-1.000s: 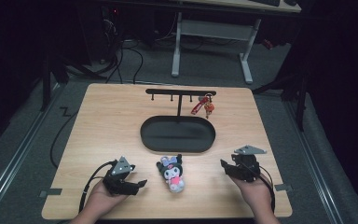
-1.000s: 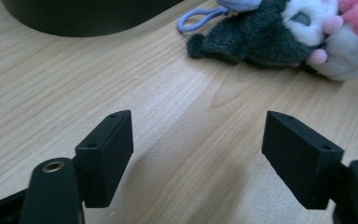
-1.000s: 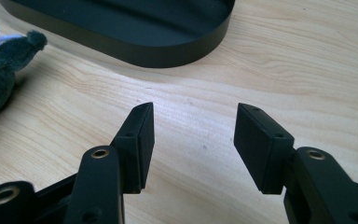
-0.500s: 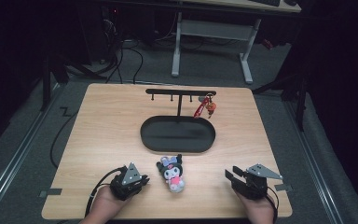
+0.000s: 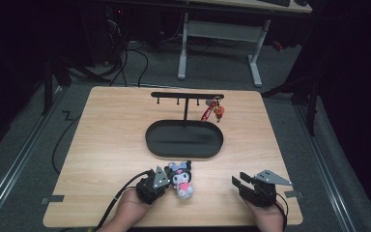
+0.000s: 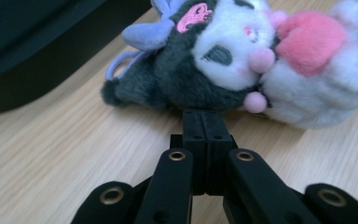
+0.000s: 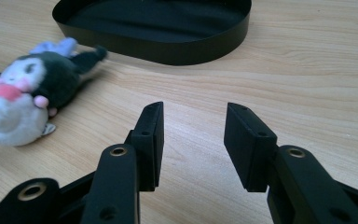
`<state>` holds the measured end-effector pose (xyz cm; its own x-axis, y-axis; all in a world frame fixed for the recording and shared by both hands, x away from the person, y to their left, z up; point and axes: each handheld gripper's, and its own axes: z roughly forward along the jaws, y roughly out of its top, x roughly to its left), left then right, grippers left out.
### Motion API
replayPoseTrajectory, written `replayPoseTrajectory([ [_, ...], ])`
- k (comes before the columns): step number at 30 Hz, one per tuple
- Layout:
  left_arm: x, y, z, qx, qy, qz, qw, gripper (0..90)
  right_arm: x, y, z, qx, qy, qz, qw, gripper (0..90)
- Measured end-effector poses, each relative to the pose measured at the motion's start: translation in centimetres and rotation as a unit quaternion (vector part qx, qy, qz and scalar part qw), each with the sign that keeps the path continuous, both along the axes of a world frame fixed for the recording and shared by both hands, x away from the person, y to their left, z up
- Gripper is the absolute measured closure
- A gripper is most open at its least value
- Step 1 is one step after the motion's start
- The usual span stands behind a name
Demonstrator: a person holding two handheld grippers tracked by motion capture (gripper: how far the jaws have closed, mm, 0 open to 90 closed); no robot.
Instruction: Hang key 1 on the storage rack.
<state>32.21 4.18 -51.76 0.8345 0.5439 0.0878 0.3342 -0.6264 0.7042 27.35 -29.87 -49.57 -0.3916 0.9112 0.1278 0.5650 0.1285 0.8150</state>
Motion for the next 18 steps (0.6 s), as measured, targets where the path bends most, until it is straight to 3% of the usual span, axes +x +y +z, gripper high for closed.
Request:
replayPoseTrajectory([
  [11,0.6,-8.1,0.3,0.018,-0.001,-0.050,0.9986,90.0,-0.5,-1.8,0.3,0.024,-0.006,-0.018,0.9995,58.4],
  [18,0.7,-11.9,0.2,0.015,0.002,-0.067,0.9977,90.0,-0.7,-2.9,0.5,0.037,-0.006,-0.030,0.9988,58.1],
])
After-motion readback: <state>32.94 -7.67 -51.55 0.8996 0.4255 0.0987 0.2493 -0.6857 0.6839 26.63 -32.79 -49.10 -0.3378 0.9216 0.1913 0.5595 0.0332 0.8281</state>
